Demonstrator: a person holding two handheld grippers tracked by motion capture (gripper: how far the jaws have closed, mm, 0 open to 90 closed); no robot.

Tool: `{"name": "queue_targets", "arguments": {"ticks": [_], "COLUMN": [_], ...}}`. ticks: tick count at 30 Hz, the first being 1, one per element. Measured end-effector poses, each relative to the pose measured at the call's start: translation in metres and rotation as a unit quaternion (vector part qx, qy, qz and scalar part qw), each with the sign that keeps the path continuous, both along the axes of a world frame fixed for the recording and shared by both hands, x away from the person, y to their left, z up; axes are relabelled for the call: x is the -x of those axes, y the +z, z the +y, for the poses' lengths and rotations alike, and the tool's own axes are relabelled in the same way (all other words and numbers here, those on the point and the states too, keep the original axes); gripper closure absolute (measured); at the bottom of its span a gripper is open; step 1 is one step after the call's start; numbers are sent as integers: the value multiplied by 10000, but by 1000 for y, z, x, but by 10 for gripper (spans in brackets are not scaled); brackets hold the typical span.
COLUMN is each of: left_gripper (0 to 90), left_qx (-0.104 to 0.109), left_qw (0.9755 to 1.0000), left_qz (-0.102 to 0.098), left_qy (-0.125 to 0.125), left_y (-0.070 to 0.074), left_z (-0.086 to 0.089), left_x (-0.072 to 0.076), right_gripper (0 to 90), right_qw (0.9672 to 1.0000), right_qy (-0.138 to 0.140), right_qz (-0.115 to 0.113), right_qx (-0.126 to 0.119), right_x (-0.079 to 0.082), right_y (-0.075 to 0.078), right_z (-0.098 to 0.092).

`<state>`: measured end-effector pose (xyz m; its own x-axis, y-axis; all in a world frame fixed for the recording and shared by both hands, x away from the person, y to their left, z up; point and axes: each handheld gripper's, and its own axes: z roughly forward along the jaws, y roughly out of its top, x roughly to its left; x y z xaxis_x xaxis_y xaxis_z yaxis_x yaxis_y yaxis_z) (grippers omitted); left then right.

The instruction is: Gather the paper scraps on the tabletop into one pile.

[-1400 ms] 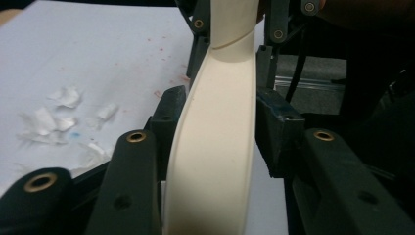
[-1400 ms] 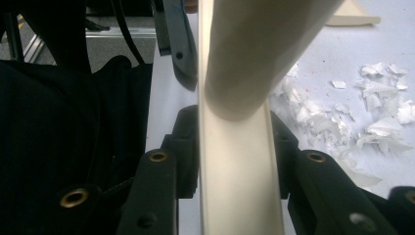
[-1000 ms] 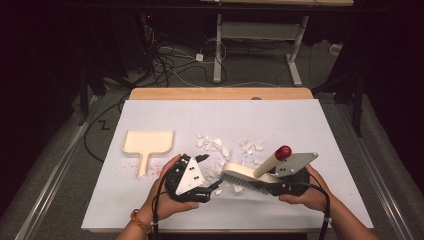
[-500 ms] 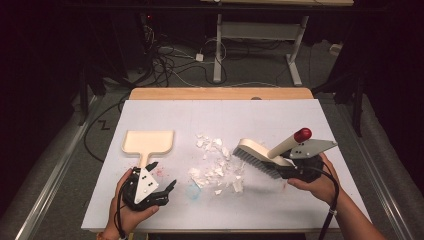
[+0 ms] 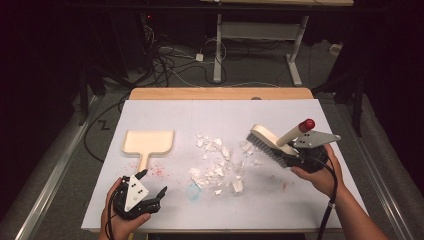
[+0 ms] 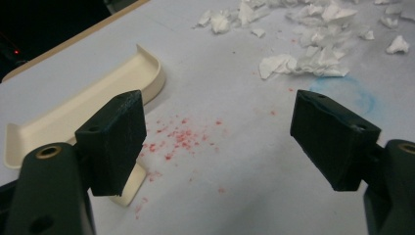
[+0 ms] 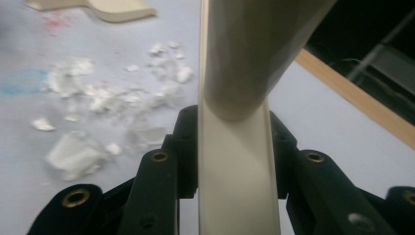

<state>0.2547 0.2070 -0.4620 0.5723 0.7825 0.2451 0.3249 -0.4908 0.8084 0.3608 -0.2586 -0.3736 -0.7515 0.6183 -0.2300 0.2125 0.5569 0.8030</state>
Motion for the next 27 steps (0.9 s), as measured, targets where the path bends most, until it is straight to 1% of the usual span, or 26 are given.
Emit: {"name": "queue_targets", "arguments": {"ticks": [1,2,3,4,5,6,7,8,9,10,12,13,14,15,16,17,18,19,20,21,22,23,25,26,27], "left_gripper": [201,200,200,199,200,199,200,200,200,200,200,200,200,200,200,200,200,200,200,200,200,200,200,200,200], "left_qx": [-47,-47,-22,-9,-9,-11,-34,-11,-11,98,100,100,57,49,49,62,100,108,108,71,85,113,116,92,77], "left_qw": [10000,10000,10000,9999,9999,9999,9999,9999,9999,9997,9997,9997,9998,9998,9998,9998,9997,9996,9996,9997,9997,9996,9997,9996,9996], "left_qz": [38,38,94,105,105,117,135,153,153,201,203,203,192,184,188,198,217,244,244,253,248,245,237,249,274], "left_qy": [9,9,9,23,23,25,20,16,16,22,7,7,-2,-16,-16,-16,-11,-3,-3,-6,0,4,17,23,14], "left_y": [-1,-1,-3,-3,-3,-4,-4,-4,-4,-4,-4,-4,-3,-3,-4,-4,-4,-5,-5,-5,-5,-5,-5,-5,-5], "left_z": [0,0,0,0,0,-1,-1,-2,-2,-2,-2,-2,-3,-3,-3,-3,-2,0,0,1,2,3,3,4,3], "left_x": [-1,-1,-2,-3,-3,-3,-5,-6,-6,-8,-10,-10,-11,-12,-11,-11,-10,-8,-8,-7,-7,-6,-6,-6,-6], "right_gripper": [675,674,674,674,674,675,675,675,675,675,675,676,676,675,675,676,676,676,676,676,676,676,677,677,677], "right_qw": [10000,9999,9998,9996,9996,9990,9987,9984,9984,9970,9954,9946,9946,9936,9936,9924,9924,9908,9908,9877,9877,9867,9868,9861,9858], "right_qy": [-71,-103,-178,-275,-275,-427,-490,-532,-532,-674,-768,-821,-821,-884,-884,-998,-998,-1066,-1066,-1147,-1147,-1152,-1132,-1084,-1040], "right_qz": [-10,20,7,-7,-7,-30,-29,20,20,-3,-9,-52,-52,-56,-56,-8,-8,64,64,94,94,108,123,50,28], "right_qx": [29,48,62,71,71,130,142,195,195,370,568,633,633,705,705,723,723,836,836,1060,1060,1140,1150,1261,1318], "right_x": [-3,-7,-11,-16,-16,-27,-33,-39,-39,-50,-61,-66,-66,-74,-74,-82,-82,-90,-90,-95,-95,-97,-99,-97,-95], "right_y": [-1,-2,-3,-4,-4,-7,-9,-11,-11,-16,-19,-20,-20,-23,-23,-27,-27,-33,-33,-42,-42,-45,-49,-52,-53], "right_z": [-2,-3,-5,-6,-6,-7,-7,-6,-6,-3,2,4,4,9,9,12,12,16,16,22,22,25,31,38,43]}}
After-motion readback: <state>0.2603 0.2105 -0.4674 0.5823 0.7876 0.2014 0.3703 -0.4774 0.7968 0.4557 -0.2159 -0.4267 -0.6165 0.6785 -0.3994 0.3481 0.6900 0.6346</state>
